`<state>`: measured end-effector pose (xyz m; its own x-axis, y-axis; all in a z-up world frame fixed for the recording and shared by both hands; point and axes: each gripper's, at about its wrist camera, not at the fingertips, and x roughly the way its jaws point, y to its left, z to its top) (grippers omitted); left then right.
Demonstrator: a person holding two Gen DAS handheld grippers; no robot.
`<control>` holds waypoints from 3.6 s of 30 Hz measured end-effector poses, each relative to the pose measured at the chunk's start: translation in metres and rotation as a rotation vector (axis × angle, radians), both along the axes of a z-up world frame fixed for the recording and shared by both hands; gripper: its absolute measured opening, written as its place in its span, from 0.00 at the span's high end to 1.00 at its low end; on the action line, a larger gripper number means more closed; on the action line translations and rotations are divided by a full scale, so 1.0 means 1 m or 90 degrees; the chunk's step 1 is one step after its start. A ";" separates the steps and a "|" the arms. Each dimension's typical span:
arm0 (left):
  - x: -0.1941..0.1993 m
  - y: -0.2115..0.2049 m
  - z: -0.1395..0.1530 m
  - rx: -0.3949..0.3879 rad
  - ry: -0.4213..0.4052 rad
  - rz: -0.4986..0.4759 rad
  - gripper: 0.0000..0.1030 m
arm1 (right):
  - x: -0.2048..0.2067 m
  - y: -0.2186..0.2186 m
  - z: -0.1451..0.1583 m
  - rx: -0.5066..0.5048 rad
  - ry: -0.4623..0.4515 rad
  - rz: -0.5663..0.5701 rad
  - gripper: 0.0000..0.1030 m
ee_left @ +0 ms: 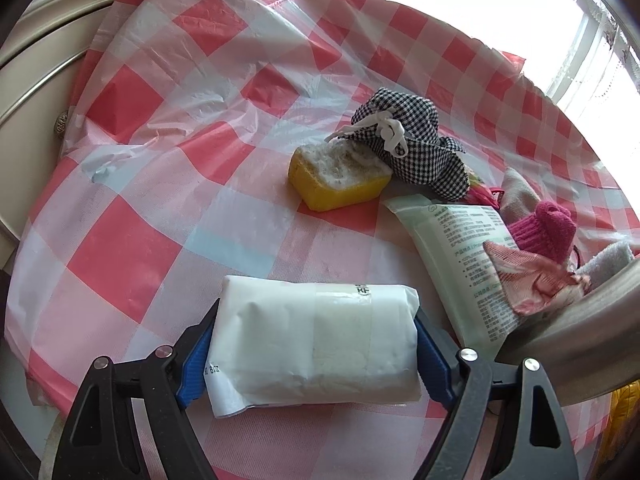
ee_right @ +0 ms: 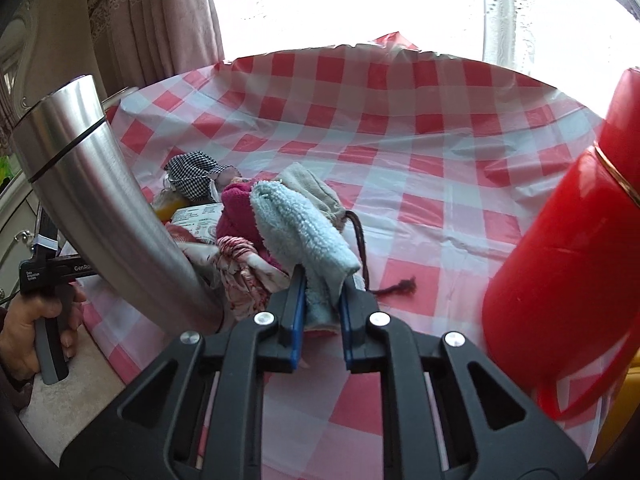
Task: Organize soft objects
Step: 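Carry the pack and towel to the white box and open both tools, then move both open tools back over the table items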
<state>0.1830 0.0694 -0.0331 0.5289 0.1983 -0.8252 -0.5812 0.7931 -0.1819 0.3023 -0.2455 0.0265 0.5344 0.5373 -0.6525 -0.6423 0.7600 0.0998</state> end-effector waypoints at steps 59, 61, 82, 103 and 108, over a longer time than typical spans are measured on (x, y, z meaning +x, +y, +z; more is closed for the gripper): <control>-0.065 -0.363 0.072 -0.012 -0.063 -0.545 0.18 | -0.171 -0.295 -0.009 -0.052 0.041 -0.386 0.85; -0.067 -0.375 0.072 -0.013 -0.063 -0.572 0.18 | -0.172 -0.302 -0.009 -0.056 0.040 -0.399 0.85; -0.067 -0.376 0.067 -0.066 -0.052 -0.606 0.13 | -0.172 -0.295 -0.008 -0.052 0.058 -0.395 0.44; -0.105 -0.209 0.067 -0.097 -0.086 -0.364 0.14 | -0.173 -0.180 -0.006 -0.094 0.044 -0.223 0.41; -0.113 -0.155 0.066 -0.095 -0.092 -0.269 0.14 | -0.172 -0.141 -0.002 -0.107 0.020 -0.172 0.41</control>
<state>0.0696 -0.0854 0.0330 0.6497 -0.1743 -0.7400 -0.1737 0.9136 -0.3676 0.1305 -0.3860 0.0241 0.6214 0.2620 -0.7384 -0.4133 0.9102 -0.0248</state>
